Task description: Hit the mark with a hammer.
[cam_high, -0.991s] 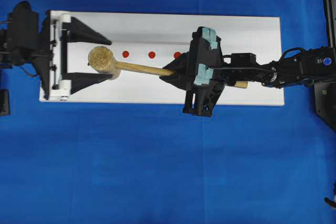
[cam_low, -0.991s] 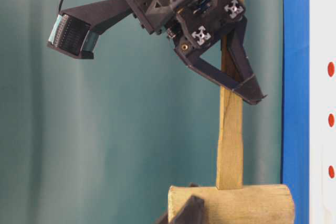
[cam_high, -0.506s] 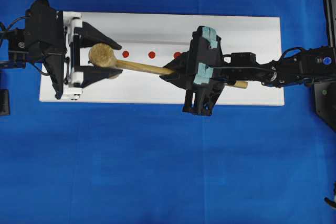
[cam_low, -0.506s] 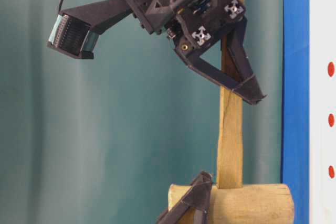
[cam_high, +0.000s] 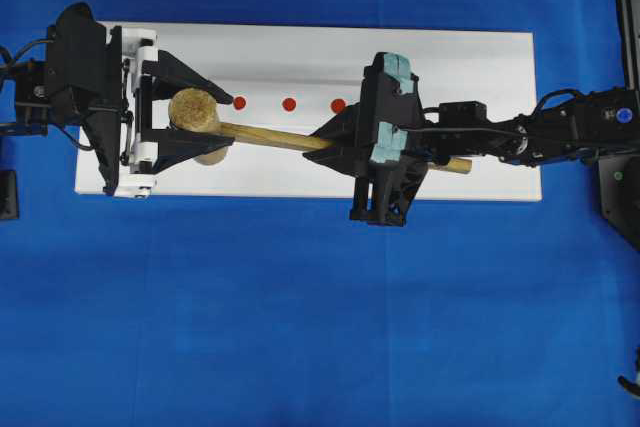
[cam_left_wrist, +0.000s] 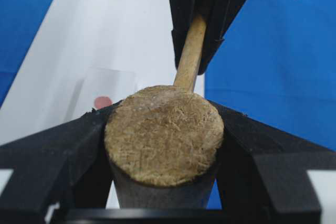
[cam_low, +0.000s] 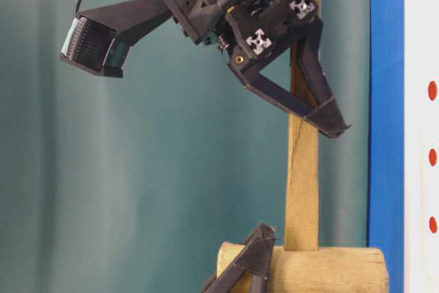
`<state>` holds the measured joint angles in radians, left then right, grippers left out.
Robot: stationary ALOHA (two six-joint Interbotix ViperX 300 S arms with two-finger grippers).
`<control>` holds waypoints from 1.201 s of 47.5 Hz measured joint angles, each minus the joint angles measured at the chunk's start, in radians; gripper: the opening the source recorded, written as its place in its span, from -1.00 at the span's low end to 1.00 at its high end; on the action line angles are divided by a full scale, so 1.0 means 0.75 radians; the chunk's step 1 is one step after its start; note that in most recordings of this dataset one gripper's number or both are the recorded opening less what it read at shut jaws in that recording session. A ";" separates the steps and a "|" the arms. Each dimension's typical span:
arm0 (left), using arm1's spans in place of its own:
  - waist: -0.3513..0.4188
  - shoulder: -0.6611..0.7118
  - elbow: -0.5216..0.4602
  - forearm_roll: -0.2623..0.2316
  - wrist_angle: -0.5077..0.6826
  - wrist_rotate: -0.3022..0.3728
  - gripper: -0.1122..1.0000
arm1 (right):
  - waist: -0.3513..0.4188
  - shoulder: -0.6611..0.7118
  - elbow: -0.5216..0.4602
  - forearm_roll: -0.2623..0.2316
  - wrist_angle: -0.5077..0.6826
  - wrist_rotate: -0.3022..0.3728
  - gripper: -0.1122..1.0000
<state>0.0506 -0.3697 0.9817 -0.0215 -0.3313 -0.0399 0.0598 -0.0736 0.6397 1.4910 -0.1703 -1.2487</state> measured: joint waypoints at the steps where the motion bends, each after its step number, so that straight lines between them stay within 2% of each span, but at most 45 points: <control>1: -0.002 0.000 0.000 0.000 0.000 0.000 0.03 | 0.000 0.000 0.000 0.000 -0.002 0.000 -0.79; 6: 0.000 0.000 0.000 0.000 0.000 0.000 0.03 | 0.000 -0.002 0.000 0.002 0.000 0.000 -0.77; 9: 0.000 0.000 0.000 0.000 0.000 0.000 0.03 | 0.000 -0.004 0.002 0.000 -0.002 -0.002 -0.64; 13: 0.002 0.000 0.000 -0.002 0.000 -0.004 0.03 | 0.004 -0.008 0.008 0.000 0.002 -0.018 -0.31; 21: 0.004 -0.006 0.010 -0.002 0.000 -0.004 0.03 | 0.008 -0.067 0.076 -0.002 -0.016 -0.022 0.60; 24: 0.004 -0.012 0.014 -0.004 0.000 -0.006 0.03 | 0.008 -0.098 0.106 -0.002 -0.041 -0.022 0.84; 26: 0.004 -0.016 0.018 -0.004 0.000 -0.006 0.03 | 0.008 -0.115 0.127 -0.002 -0.059 -0.022 0.90; 30: 0.006 -0.018 0.018 -0.002 0.000 -0.006 0.03 | 0.006 -0.151 0.160 -0.002 -0.086 -0.022 0.82; 37: 0.022 -0.018 0.018 -0.014 0.008 -0.045 0.03 | 0.002 -0.186 0.170 -0.004 -0.100 -0.029 0.84; 40: 0.037 -0.018 0.018 -0.018 0.027 -0.133 0.03 | 0.004 -0.188 0.172 -0.014 -0.102 -0.039 0.84; 43: 0.053 -0.018 0.016 -0.022 0.053 -0.272 0.03 | 0.004 -0.188 0.172 -0.027 -0.102 -0.049 0.84; 52: 0.082 -0.016 0.002 -0.022 0.143 -0.814 0.03 | 0.004 -0.188 0.170 -0.076 -0.110 -0.072 0.84; 57: 0.082 -0.018 0.002 -0.020 0.160 -1.025 0.03 | 0.002 -0.188 0.170 -0.121 -0.112 -0.076 0.84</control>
<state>0.1120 -0.3835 0.9833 -0.0368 -0.2117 -0.8084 0.0614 -0.2148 0.7670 1.4005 -0.2546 -1.3054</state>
